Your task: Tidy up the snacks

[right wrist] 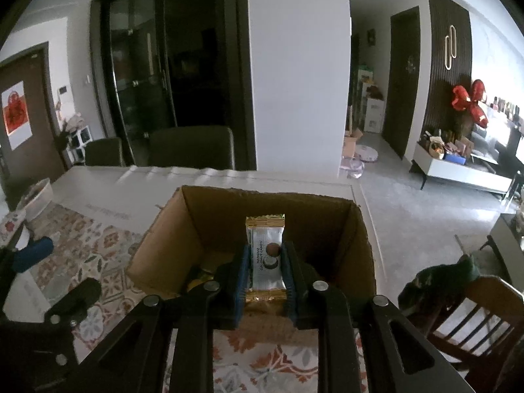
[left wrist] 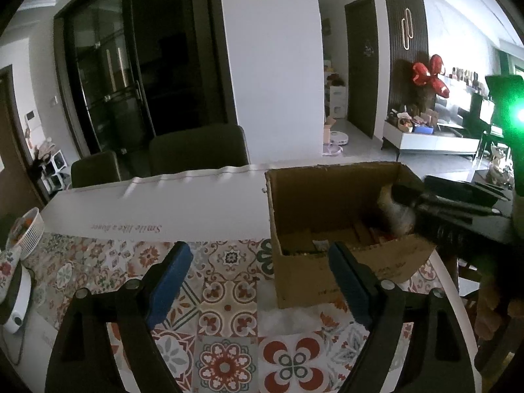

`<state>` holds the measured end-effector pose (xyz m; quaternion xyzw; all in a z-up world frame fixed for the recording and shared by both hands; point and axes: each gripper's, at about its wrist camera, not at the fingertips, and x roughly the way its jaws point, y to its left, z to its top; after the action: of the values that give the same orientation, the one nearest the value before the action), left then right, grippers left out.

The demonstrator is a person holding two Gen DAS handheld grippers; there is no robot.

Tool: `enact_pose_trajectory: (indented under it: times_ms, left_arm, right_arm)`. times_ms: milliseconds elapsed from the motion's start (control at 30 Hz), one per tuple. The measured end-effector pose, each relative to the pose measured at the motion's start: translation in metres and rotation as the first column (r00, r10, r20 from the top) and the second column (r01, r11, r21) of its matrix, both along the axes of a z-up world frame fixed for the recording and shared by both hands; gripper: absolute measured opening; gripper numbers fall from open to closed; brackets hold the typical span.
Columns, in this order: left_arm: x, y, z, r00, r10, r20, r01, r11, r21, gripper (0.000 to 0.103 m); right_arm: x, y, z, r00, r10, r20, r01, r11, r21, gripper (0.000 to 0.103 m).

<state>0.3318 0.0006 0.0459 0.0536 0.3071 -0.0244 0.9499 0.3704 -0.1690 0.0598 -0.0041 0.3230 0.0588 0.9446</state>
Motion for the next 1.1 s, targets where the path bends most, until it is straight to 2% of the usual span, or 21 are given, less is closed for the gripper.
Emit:
enact_pose_trajectory:
  times_ms: [33, 267, 333, 500, 600, 1100]
  left_arm:
    - [-0.001, 0.0, 0.0, 1.0, 0.001, 0.003, -0.001, 1.0, -0.001, 0.088]
    - [-0.015, 0.001, 0.001, 0.999, -0.002, 0.032, 0.002, 1.0, -0.003, 0.096]
    - [-0.024, 0.001, 0.0, 0.999, -0.006, 0.043, 0.006, 1.0, -0.003, 0.096]
    - [-0.05, 0.002, 0.0, 0.998, -0.025, 0.066, 0.026, 1.0, -0.016, 0.1]
    - [-0.071, 0.002, 0.001, 0.995, -0.028, 0.091, 0.029, 0.999, -0.013, 0.102]
    - [-0.155, 0.007, 0.015, 0.98, -0.02, 0.199, 0.023, 1.0, -0.013, 0.103]
  right_arm:
    - [-0.002, 0.0, 0.0, 1.0, -0.011, 0.007, 0.011, 1.0, -0.006, 0.06]
    - [-0.033, -0.007, -0.004, 0.997, -0.06, 0.039, 0.061, 0.998, -0.013, 0.062]
    - [-0.046, -0.01, -0.005, 0.996, -0.083, 0.046, 0.083, 0.997, -0.006, 0.068]
    - [-0.082, -0.015, -0.006, 0.991, -0.116, 0.06, 0.116, 0.993, -0.002, 0.069]
    - [-0.105, -0.017, -0.005, 0.988, -0.131, 0.08, 0.132, 0.991, -0.013, 0.074]
    - [-0.195, -0.009, 0.007, 0.983, -0.124, 0.133, 0.128, 0.992, -0.021, 0.078]
